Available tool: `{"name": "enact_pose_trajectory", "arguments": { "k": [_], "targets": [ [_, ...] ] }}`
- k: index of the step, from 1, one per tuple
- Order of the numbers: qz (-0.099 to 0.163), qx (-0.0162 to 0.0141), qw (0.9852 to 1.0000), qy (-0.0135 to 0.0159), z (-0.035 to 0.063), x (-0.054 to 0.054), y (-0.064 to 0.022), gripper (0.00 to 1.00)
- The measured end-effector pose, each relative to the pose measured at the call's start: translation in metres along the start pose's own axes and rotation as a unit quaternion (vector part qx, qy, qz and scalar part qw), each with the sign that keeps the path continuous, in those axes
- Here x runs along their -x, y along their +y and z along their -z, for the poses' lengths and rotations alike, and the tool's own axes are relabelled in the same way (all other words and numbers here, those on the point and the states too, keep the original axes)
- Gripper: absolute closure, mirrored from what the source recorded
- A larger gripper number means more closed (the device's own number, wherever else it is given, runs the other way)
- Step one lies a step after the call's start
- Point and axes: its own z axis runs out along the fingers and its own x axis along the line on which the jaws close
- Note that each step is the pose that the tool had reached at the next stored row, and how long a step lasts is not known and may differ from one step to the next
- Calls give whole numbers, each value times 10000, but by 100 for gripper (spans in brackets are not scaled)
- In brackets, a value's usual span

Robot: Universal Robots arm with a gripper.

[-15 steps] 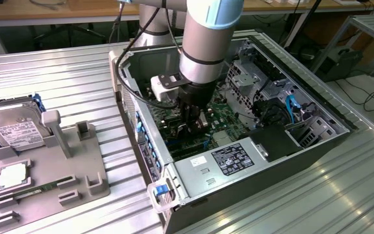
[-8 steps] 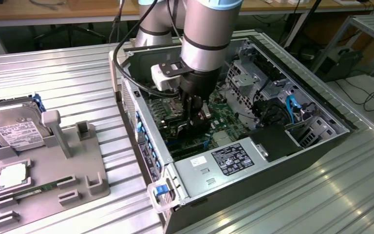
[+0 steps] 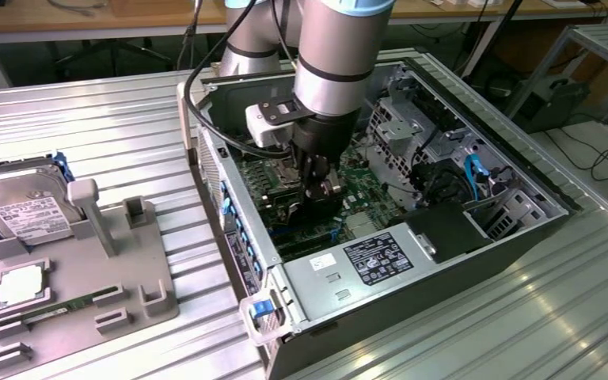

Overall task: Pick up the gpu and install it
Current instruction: 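Insert the gpu into the slot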

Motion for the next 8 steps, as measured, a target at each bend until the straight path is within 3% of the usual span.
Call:
{"name": "enact_pose_trajectory", "arguments": {
  "k": [8],
  "targets": [
    [0, 0, 10000, 0, 0, 0, 0, 89]
  ]
}}
